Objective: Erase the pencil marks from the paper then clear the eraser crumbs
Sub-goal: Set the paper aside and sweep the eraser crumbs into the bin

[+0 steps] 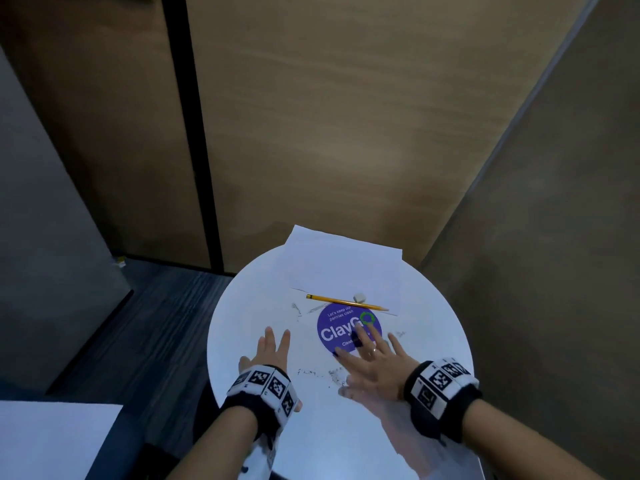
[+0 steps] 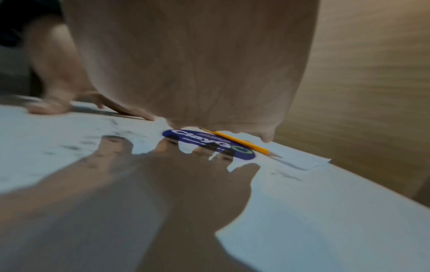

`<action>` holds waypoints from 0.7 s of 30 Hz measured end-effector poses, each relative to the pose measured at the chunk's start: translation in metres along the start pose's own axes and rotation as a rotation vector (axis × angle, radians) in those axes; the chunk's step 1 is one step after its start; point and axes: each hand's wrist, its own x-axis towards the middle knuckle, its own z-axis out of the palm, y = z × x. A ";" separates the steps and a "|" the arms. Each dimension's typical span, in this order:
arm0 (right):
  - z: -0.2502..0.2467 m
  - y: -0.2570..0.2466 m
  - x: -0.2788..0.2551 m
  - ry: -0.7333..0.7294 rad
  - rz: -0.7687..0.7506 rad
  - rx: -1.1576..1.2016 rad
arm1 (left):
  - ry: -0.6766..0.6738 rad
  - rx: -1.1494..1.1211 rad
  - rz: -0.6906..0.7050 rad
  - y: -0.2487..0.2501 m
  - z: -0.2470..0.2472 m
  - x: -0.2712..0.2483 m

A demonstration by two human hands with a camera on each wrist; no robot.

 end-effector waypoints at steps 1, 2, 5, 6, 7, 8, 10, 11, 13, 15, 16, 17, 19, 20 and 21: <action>-0.003 0.005 0.006 0.012 0.034 0.012 | -0.004 0.003 0.001 0.000 0.000 0.000; -0.008 0.006 0.008 0.040 0.051 0.008 | -0.008 0.008 0.001 0.000 0.000 0.000; 0.005 -0.001 0.005 0.056 -0.006 -0.052 | -0.014 0.023 0.000 0.000 0.000 0.000; 0.013 -0.005 0.000 0.069 -0.058 -0.129 | -0.015 0.025 -0.002 -0.001 -0.001 0.000; 0.020 -0.007 -0.005 0.048 -0.069 -0.142 | -0.016 0.024 -0.004 0.000 -0.001 0.000; 0.026 -0.006 -0.007 0.059 -0.107 -0.156 | -0.017 0.020 -0.005 0.000 0.000 0.000; 0.034 -0.003 -0.004 0.153 -0.152 -0.162 | -0.014 0.008 -0.006 0.000 0.000 0.001; 0.027 -0.003 -0.003 0.193 -0.142 -0.175 | -0.011 0.008 -0.006 0.000 0.001 0.001; 0.001 -0.002 0.001 0.196 -0.063 -0.116 | -0.008 0.012 -0.004 -0.001 0.002 0.002; -0.008 0.003 0.004 0.161 0.035 -0.001 | -0.014 0.011 -0.002 -0.001 0.002 0.001; -0.004 0.003 0.004 0.097 0.059 0.013 | -0.017 0.006 -0.001 -0.001 0.002 0.001; 0.005 0.001 0.007 0.083 0.049 -0.057 | -0.020 0.000 0.000 -0.002 0.002 0.001; 0.028 0.000 0.010 0.096 -0.067 -0.128 | -0.019 -0.002 -0.002 -0.002 0.002 0.002; 0.032 -0.004 0.009 0.116 -0.141 -0.168 | -0.017 -0.002 -0.006 -0.002 0.002 0.002; 0.028 -0.005 0.007 0.169 -0.189 -0.164 | -0.014 -0.010 -0.012 -0.001 0.002 0.003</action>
